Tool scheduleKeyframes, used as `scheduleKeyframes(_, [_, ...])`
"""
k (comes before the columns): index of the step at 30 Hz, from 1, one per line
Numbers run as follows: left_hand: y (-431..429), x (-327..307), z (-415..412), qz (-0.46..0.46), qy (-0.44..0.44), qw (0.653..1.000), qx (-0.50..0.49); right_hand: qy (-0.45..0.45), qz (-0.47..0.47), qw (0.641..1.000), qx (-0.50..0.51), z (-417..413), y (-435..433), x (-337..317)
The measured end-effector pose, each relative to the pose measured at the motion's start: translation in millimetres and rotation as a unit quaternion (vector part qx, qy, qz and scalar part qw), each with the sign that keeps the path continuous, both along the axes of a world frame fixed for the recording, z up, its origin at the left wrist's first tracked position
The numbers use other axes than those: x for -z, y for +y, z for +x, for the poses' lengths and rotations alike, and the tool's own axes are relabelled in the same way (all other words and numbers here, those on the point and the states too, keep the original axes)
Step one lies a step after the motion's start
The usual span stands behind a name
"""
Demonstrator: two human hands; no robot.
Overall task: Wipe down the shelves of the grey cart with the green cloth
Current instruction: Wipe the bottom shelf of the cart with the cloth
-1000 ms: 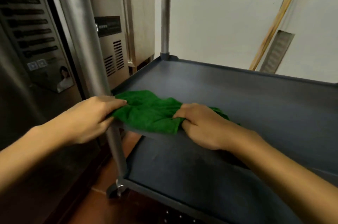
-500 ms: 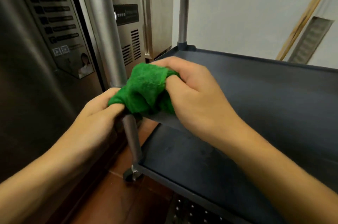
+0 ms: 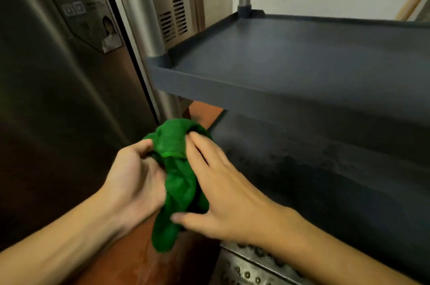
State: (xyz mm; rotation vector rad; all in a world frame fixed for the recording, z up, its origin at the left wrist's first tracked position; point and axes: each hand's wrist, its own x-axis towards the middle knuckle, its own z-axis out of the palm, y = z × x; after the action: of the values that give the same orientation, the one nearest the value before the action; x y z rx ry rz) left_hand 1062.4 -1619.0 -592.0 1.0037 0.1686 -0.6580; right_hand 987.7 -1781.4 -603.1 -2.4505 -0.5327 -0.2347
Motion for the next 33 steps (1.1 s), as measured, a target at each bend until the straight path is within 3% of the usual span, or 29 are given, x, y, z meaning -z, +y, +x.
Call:
scheduleKeyframes(2, [-29, 16, 0, -0.079, 0.045, 0.995, 0.037, 0.014, 0.021, 0.999, 0.033, 6, -22, 35])
scheduleKeyframes(7, [-81, 58, 36, -0.051, 0.036, 0.992, 0.11, -0.002, 0.122, 0.983, 0.135, 36, -78, 104])
scheduleKeyframes(9, [-97, 73, 56, 0.015, -0.021, 0.984, 0.175, -0.041, 0.174, 0.965, 0.193, 49, -99, 122])
scheduleKeyframes(11, [-108, 100, 80, 0.17, -0.11, 0.962, 0.186, -0.044, 0.232, 0.934, 0.267, 60, -124, 135])
scheduleKeyframes(12, [-113, 116, 90, 0.254, -0.166, 0.937, 0.175, -0.038, 0.252, 0.916, 0.31, 66, -140, 142])
scheduleKeyframes(14, [-113, 147, 100, 0.392, -0.308, 0.851, 0.167, -0.031, 0.264, 0.878, 0.397, 79, -172, 154])
scheduleKeyframes(17, [-101, 198, 101, 0.549, -0.484, 0.647, 0.214, -0.016, 0.215, 0.842, 0.495, 111, -228, 167])
scheduleKeyframes(19, [-95, 225, 102, 0.619, -0.515, 0.537, 0.252, -0.017, 0.151, 0.842, 0.517, 132, -264, 172])
scheduleKeyframes(21, [-91, 241, 102, 0.658, -0.519, 0.487, 0.248, -0.004, 0.116, 0.84, 0.531, 152, -295, 178])
scheduleKeyframes(23, [-91, 247, 100, 0.667, -0.53, 0.479, 0.213, 0.051, 0.09, 0.831, 0.546, 171, -318, 186])
scheduleKeyframes(26, [-90, 248, 98, 0.647, -0.544, 0.494, 0.204, 0.18, 0.013, 0.827, 0.533, 195, -323, 201])
scheduleKeyframes(33, [-90, 255, 100, 0.63, -0.553, 0.516, 0.178, 0.094, -0.051, 0.831, 0.545, 214, -303, 230])
